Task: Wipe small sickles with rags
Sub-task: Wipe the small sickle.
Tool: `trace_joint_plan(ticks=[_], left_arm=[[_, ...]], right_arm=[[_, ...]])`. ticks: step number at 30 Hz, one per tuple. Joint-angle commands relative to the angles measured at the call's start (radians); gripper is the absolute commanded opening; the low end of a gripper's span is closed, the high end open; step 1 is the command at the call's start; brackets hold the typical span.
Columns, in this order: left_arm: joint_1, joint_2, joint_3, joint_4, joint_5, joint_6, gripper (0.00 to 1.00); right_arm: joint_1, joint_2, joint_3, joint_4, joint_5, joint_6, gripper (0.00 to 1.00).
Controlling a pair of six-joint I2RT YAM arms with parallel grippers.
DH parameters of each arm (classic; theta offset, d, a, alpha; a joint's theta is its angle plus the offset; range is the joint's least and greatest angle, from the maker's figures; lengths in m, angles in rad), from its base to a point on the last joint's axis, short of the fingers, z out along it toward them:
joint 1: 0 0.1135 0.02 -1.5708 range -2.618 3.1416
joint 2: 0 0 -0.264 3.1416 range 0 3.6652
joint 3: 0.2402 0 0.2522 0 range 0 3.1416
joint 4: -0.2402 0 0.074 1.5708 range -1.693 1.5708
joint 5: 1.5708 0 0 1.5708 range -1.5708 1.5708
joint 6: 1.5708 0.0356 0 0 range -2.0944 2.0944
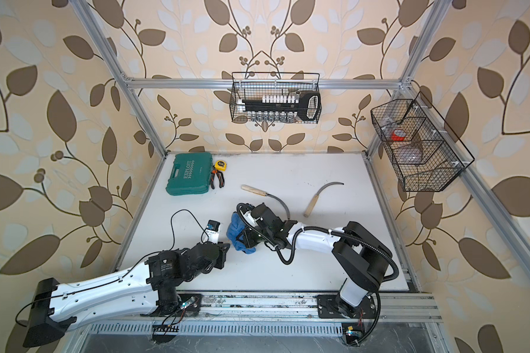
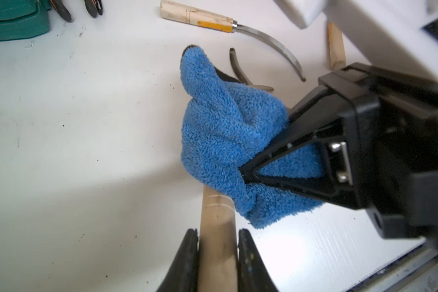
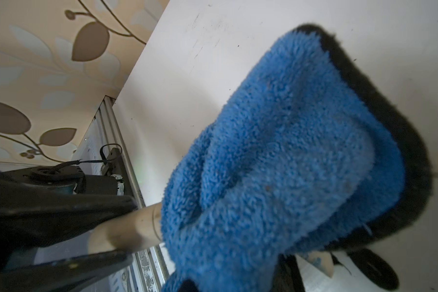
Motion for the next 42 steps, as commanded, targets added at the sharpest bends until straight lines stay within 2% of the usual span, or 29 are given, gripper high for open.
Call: trace_joint_plan(ticks=[1, 6, 9, 13, 20, 29, 36, 42], left_arm=[[0.0, -0.047, 0.004, 0.06, -0.05, 0.035, 0.0], [0.0, -0.077, 0.01, 0.027, -0.118, 0.028, 0.0], [0.0, -0.089, 0.025, -0.026, -0.172, 0.006, 0.0], [0.0, -0.095, 0.034, -0.03, -0.186, 0.014, 0.0], [0.0, -0.127, 0.038, -0.006, -0.176, 0.051, 0.0], [0.0, -0.04, 0.049, 0.041, -0.169, 0.071, 0.0], [0.0, 0.01, 0.051, 0.115, -0.187, 0.121, 0.0], [0.001, 0.047, 0.067, 0.182, -0.186, 0.195, 0.0]], right_arm=[[0.007, 0.0, 0.045, -0.044, 0.036, -0.009, 0.0], [0.098, -0.059, 0.106, -0.095, 0.077, -0.033, 0.0], [0.143, -0.078, 0.126, -0.093, 0.046, -0.039, 0.0], [0.168, -0.095, 0.131, -0.066, -0.007, -0.039, 0.0], [0.163, -0.074, 0.145, -0.071, 0.029, -0.043, 0.0], [0.005, 0.056, 0.139, -0.061, -0.01, -0.004, 0.0], [0.076, -0.001, 0.144, -0.056, -0.045, -0.028, 0.0], [0.112, -0.103, 0.103, -0.002, -0.137, -0.032, 0.0]])
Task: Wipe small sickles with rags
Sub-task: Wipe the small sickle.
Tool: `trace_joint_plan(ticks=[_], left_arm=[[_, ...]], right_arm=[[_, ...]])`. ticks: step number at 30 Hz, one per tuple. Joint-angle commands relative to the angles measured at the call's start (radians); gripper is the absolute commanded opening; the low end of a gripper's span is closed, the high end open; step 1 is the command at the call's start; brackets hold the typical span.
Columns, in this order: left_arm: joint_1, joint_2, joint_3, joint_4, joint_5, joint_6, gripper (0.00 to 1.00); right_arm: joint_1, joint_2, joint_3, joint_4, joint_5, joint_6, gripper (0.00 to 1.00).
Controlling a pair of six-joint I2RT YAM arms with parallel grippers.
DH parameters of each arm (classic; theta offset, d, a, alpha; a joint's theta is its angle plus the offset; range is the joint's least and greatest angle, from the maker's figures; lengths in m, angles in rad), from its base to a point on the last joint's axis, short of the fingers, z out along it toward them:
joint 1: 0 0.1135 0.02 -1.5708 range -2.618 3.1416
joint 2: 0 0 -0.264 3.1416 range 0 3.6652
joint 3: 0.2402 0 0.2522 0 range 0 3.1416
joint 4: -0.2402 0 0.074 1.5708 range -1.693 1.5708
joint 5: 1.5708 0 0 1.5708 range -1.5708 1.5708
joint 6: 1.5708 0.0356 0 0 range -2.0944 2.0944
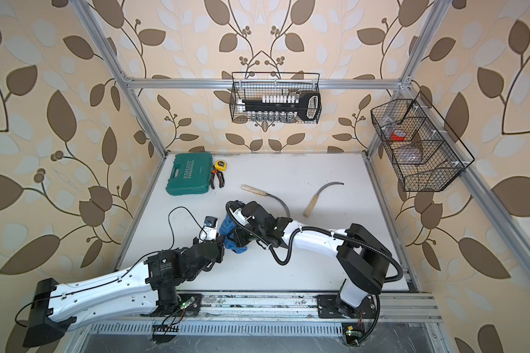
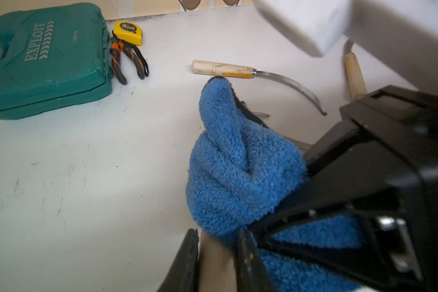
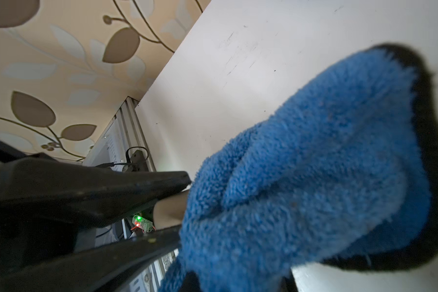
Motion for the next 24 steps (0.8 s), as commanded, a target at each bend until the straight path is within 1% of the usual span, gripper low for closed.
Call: trace_joint_plan(ticks=[1, 4, 7, 10, 12, 15, 19, 24], left_arm=[[0.001, 0.028, 0.043, 0.149, 0.005, 0.075, 0.0], [0.002, 0.043, 0.045, 0.182, 0.045, 0.1, 0.0], [0.001, 0.048, 0.046, 0.198, 0.06, 0.112, 0.0], [0.001, 0.053, 0.042, 0.209, 0.062, 0.116, 0.0], [0.001, 0.054, 0.038, 0.211, 0.065, 0.113, 0.0], [0.002, 0.058, 0.031, 0.221, 0.075, 0.117, 0.0], [0.001, 0.075, 0.033, 0.228, 0.065, 0.126, 0.0], [0.002, 0.088, 0.026, 0.258, 0.076, 0.145, 0.0]], right_arm=[[0.039, -0.085, -0.024, 0.097, -0.16, -0.013, 0.0], [0.035, -0.109, -0.044, 0.097, -0.152, -0.013, 0.0], [0.009, -0.095, -0.057, 0.098, -0.149, -0.011, 0.0], [-0.049, -0.056, -0.075, 0.112, -0.168, 0.009, 0.0], [-0.092, -0.027, -0.084, 0.111, -0.152, 0.021, 0.0], [-0.13, -0.002, -0.083, 0.104, -0.163, 0.023, 0.0], [-0.133, -0.042, -0.073, 0.06, -0.108, 0.001, 0.0], [-0.166, -0.143, -0.081, -0.019, -0.04, -0.015, 0.0]])
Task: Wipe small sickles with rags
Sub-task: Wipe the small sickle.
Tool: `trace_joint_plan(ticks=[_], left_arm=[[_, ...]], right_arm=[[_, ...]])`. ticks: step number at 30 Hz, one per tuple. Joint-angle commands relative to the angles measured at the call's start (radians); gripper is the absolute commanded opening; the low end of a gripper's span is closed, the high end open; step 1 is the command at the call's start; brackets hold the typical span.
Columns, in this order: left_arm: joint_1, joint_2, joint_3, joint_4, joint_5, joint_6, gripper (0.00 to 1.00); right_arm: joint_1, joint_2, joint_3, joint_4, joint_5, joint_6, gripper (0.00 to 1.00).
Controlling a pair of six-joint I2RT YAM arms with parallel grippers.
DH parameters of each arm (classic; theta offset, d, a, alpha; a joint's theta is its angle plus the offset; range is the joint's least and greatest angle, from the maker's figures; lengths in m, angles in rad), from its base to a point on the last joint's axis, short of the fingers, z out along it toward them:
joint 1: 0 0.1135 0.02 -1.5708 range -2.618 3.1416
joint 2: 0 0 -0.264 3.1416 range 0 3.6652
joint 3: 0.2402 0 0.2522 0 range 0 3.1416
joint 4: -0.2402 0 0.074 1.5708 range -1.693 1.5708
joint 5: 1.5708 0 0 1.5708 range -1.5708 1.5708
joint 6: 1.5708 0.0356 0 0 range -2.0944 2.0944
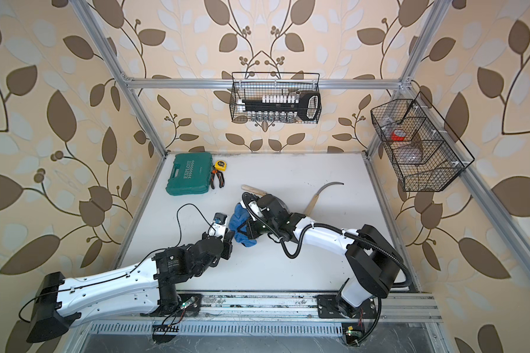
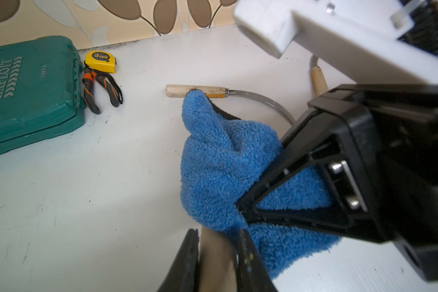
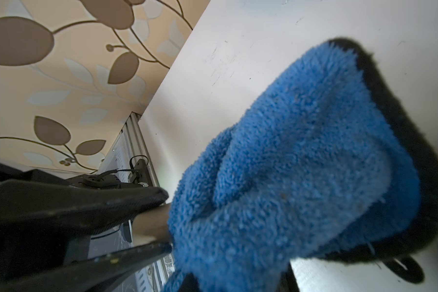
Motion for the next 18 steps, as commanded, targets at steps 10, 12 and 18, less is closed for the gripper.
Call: trace_joint_plan(ticks=[10, 12, 18], left_arm=[[0.0, 0.074, 0.008, 0.12, -0.046, 0.078, 0.0], [0.0, 0.083, -0.006, 0.156, -0.049, 0.106, 0.0], [0.002, 0.103, -0.049, 0.257, -0.022, 0.172, 0.0]], right_arm=[[-0.138, -0.213, -0.025, -0.262, 0.475, -0.002, 0.0], [-0.172, -0.206, -0.02, -0.307, 0.556, 0.005, 0.0], [-0.244, -0.095, 0.027, -0.377, 0.593, -0.02, 0.0]])
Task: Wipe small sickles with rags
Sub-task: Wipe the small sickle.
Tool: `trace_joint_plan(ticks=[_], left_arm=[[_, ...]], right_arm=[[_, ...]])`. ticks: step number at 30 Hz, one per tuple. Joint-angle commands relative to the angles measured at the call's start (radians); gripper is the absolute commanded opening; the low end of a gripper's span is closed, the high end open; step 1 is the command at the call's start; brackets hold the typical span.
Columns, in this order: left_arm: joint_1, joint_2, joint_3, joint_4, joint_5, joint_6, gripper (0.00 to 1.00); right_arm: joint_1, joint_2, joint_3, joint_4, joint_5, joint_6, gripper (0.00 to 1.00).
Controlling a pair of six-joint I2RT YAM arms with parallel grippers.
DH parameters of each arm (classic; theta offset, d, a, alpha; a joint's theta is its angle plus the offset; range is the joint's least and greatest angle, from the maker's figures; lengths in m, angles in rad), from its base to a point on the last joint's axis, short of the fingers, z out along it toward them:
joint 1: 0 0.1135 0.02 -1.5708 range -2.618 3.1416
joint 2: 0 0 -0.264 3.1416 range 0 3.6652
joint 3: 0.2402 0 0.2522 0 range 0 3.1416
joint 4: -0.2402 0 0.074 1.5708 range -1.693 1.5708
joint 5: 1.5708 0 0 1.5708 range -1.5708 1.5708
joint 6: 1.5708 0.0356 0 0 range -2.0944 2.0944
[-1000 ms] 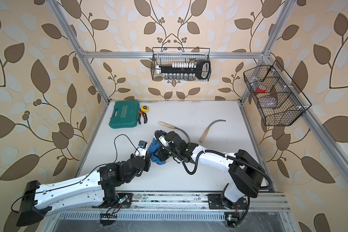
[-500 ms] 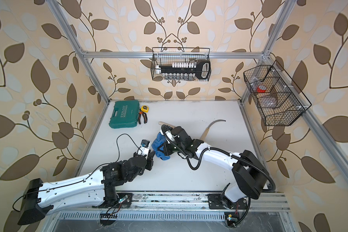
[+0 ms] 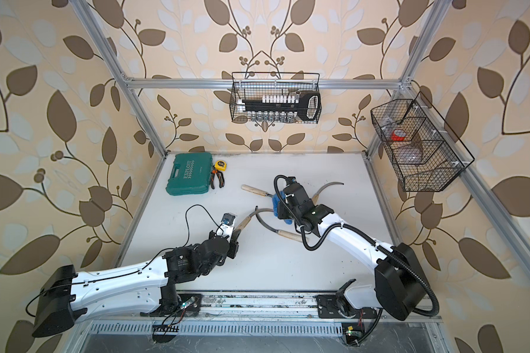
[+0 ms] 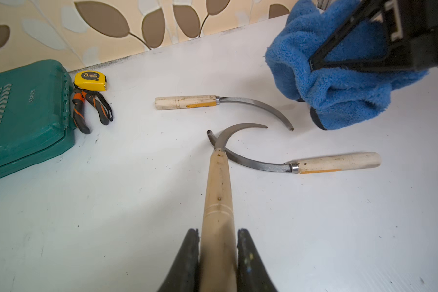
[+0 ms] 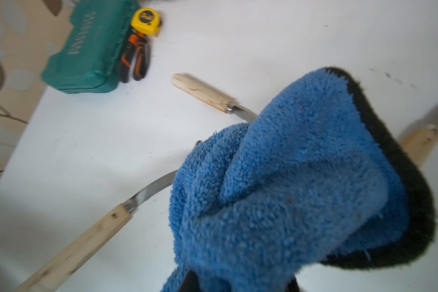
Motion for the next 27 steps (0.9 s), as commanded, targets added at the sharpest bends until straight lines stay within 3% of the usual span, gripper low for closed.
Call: trace_joint_plan(ticks=[1, 10, 21, 27], left_arm=[[0.001, 0.005, -0.013, 0.087, 0.004, 0.064, 0.0], [0.001, 0.005, -0.041, 0.154, 0.116, 0.12, 0.0], [-0.001, -0.028, -0.042, 0.16, 0.114, 0.149, 0.0], [-0.001, -0.024, -0.035, 0.17, 0.133, 0.164, 0.0]], right_arm=[[-0.016, 0.086, 0.049, -0.079, 0.056, -0.027, 0.0], [-0.03, 0.278, 0.156, -0.124, 0.064, -0.058, 0.0], [-0.057, 0.343, 0.17, -0.144, 0.097, -0.049, 0.0], [-0.049, 0.342, 0.185, -0.135, 0.046, -0.062, 0.0]])
